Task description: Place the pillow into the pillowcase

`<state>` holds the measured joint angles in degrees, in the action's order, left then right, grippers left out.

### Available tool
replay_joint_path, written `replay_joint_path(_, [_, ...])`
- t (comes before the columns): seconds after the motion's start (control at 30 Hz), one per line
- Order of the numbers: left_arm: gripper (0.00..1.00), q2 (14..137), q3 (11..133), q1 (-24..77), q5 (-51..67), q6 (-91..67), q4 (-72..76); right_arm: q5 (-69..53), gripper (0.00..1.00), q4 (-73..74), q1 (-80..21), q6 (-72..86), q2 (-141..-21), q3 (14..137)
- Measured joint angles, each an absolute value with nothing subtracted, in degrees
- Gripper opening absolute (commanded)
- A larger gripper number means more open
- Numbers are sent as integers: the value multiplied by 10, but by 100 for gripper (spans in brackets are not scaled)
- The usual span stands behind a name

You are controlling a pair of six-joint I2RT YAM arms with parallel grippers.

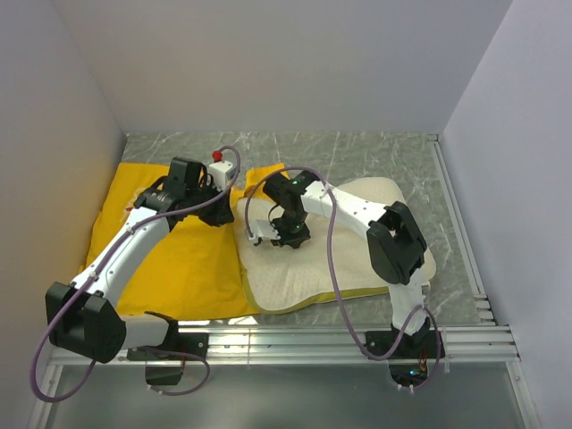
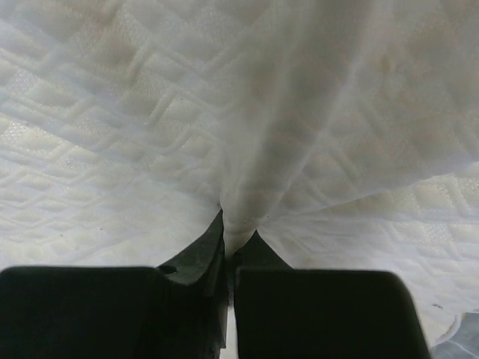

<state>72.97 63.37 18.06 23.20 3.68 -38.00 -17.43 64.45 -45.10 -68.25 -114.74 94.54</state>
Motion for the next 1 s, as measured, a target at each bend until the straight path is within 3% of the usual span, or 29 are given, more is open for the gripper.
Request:
replay_joint_path(0.37, [0,730,632,181,289,34,-387,-159,0,681,-483,-704,-1162,991])
replay_joint_path(0.5, [0,730,630,183,319,41,-390,-174,0,708,-482,-697,-1215,1074])
replay_joint_path(0.7, [0,728,617,161,275,90,-351,-219,0,797,-438,-695,-1307,1252])
replay_joint_path(0.83, [0,726,594,181,318,100,-414,-253,0,716,-371,-600,-1292,1239])
replay_joint_path(1.0, [1,723,587,177,337,98,-426,-279,0,621,-316,-504,-1249,1132])
